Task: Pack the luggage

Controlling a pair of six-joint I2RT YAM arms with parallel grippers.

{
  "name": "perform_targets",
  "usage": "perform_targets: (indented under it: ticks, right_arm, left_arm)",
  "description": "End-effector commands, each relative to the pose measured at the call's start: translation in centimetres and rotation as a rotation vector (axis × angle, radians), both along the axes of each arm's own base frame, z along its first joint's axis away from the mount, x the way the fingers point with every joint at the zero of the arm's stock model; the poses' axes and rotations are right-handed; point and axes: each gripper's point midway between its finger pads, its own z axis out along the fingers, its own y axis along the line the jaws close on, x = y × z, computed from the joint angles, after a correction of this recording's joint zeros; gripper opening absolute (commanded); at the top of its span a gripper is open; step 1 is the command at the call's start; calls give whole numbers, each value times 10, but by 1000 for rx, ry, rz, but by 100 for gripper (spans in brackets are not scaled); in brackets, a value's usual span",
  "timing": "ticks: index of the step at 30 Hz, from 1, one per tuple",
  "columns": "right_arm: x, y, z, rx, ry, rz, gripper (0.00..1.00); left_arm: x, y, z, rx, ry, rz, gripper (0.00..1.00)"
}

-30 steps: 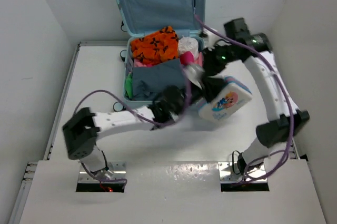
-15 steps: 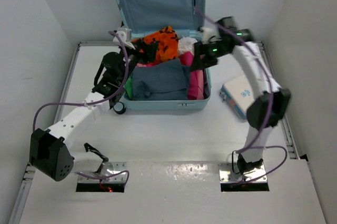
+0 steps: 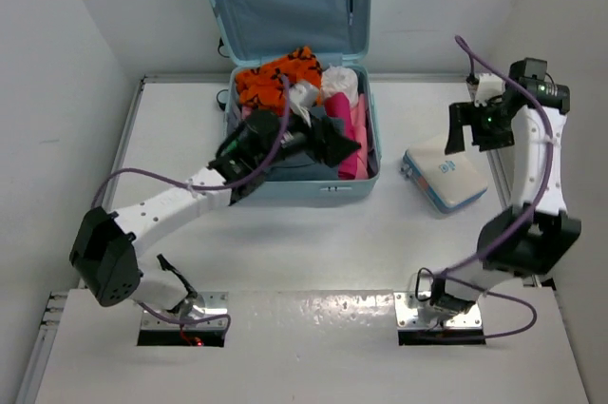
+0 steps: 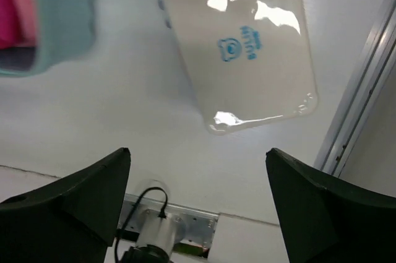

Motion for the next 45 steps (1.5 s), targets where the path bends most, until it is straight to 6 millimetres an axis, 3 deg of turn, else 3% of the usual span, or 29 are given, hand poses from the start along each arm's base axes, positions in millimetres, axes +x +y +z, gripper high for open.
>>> perform_targets:
  ticks: [1, 2, 3, 5, 6, 7, 8, 10, 15, 16, 17, 20, 22, 23, 24, 25, 27, 30, 32, 34, 35, 37, 39, 42, 43, 45]
  right_arm:
    - [1, -40, -31, -57, 92, 42, 89]
    - [9, -53, -37, -23, 105, 29, 95]
    - [13, -59, -43, -22, 114, 45, 98]
    - [28, -78, -62, -32, 162, 57, 100]
    - [35, -84, -62, -37, 154, 58, 100]
    - [43, -90, -57, -49, 137, 60, 100]
    - [49, -93, -82, -24, 191, 98, 100]
    - [61, -98, -92, -15, 191, 114, 100]
    - [63, -92, -141, 82, 272, 191, 100]
    - [64, -90, -146, 94, 276, 200, 100]
    - [62, -90, -162, 119, 306, 203, 100]
    - [63, -86, -182, 168, 329, 227, 100]
    - [61, -81, -198, 203, 352, 243, 100]
    - [59, -79, -202, 216, 356, 263, 100]
    - [55, -76, -206, 232, 372, 273, 100]
    - [48, -71, -219, 265, 403, 313, 100]
    - [41, -63, -226, 326, 438, 335, 96]
    - [17, -46, -233, 438, 535, 396, 86]
    - [3, -41, -232, 472, 578, 437, 78]
    - [-18, -30, -233, 515, 646, 449, 77]
    - [-33, -25, -231, 536, 682, 452, 75]
    - [-42, -22, -230, 539, 697, 463, 74]
    - [-57, -19, -227, 533, 733, 481, 74]
    - [-73, -12, -226, 563, 802, 474, 71]
    - [-76, -11, -227, 569, 818, 467, 67]
    - [-77, -11, -227, 570, 823, 460, 62]
  left_arm:
    - [-54, -46, -9, -98, 56, -134, 87]
    - [-55, -65, -29, -57, 95, -158, 87]
    - [-63, -82, -20, -77, 96, -168, 87]
    - [-63, -98, -27, -66, 108, -162, 87]
    - [-57, -109, -42, -48, 123, -150, 87]
    - [-58, -118, -39, -59, 131, -162, 87]
    - [-55, -124, -44, -57, 147, -161, 87]
    - [-46, -136, -58, -61, 176, -151, 87]
    - [-32, -165, -98, -88, 322, -98, 87]
    - [-28, -173, -95, -112, 344, -100, 87]
    - [-21, -178, -116, -104, 393, -69, 87]
    - [-20, -192, -120, -163, 447, -28, 88]
    - [-15, -201, -134, -184, 507, 24, 90]
    - [-14, -205, -155, -189, 567, 60, 90]
    - [-13, -211, -155, -199, 583, 75, 92]
    - [-9, -212, -167, -183, 613, 105, 93]
    - [-7, -219, -182, -181, 628, 134, 93]
    - [-11, -228, -191, -169, 620, 141, 93]
    - [-9, -228, -215, -122, 650, 200, 93]
    - [-9, -227, -236, -105, 707, 261, 93]
    - [-10, -224, -255, -63, 723, 311, 93]
    - [-15, -217, -275, -21, 746, 355, 98]
    - [-14, -206, -287, -6, 762, 404, 100]
    - [-30, -189, -315, 36, 792, 460, 100]
    - [-31, -187, -306, 18, 800, 459, 100]
    - [-36, -171, -316, 46, 801, 480, 100]
